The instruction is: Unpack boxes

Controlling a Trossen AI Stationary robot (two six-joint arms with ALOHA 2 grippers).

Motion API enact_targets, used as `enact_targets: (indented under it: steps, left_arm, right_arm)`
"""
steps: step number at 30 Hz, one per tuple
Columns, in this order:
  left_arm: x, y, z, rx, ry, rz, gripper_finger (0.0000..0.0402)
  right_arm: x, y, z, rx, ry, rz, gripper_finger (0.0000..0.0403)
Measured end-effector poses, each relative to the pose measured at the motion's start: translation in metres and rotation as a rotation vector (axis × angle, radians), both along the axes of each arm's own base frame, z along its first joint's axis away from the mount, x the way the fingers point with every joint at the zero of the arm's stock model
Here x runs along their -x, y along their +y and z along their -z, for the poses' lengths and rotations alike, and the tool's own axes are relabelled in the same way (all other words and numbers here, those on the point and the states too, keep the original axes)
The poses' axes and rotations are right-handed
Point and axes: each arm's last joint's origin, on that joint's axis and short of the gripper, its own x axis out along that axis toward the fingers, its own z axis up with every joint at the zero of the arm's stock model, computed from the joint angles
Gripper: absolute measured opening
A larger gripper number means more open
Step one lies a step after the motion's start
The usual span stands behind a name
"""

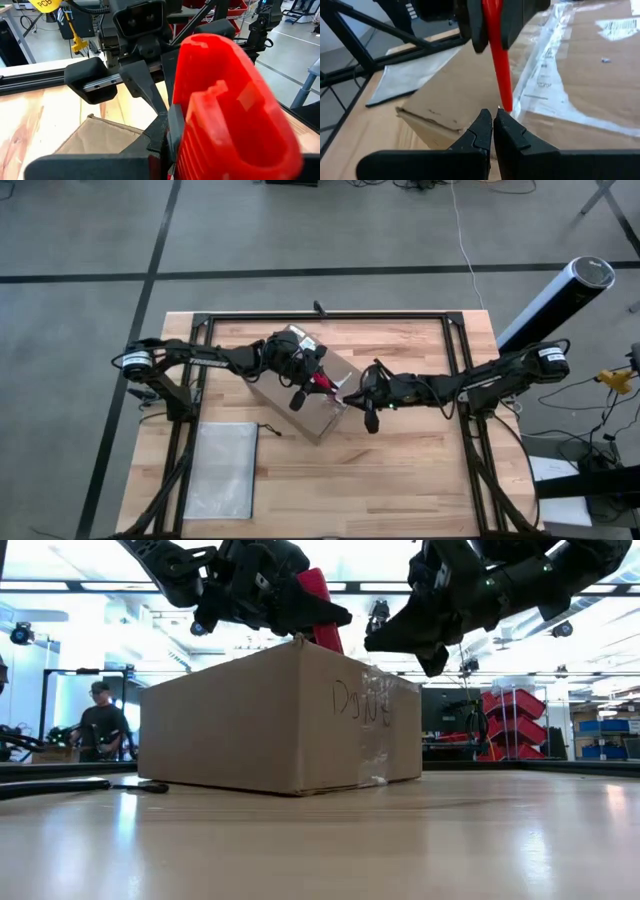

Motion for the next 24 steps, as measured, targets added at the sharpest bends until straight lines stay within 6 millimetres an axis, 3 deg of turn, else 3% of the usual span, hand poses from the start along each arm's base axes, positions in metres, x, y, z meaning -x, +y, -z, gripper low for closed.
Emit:
enact_targets:
  steps: [9,14,24]
  left_arm:
    - [-0.001,0.000,-0.002,0.002,-0.020,0.000,0.0033]
    - [-0.001,-0.001,-0.003,0.013,-0.028,-0.002,0.0033]
    - [-0.001,-0.002,-0.003,0.018,-0.028,0.002,0.0033]
  right_arm:
    - [-0.015,0.004,0.007,-0.032,0.011,-0.115,0.0000]
    - [-0.034,0.005,0.014,-0.009,0.038,-0.110,0.0000]
    - [-0.044,0.005,0.023,-0.008,0.151,-0.084,0.0000]
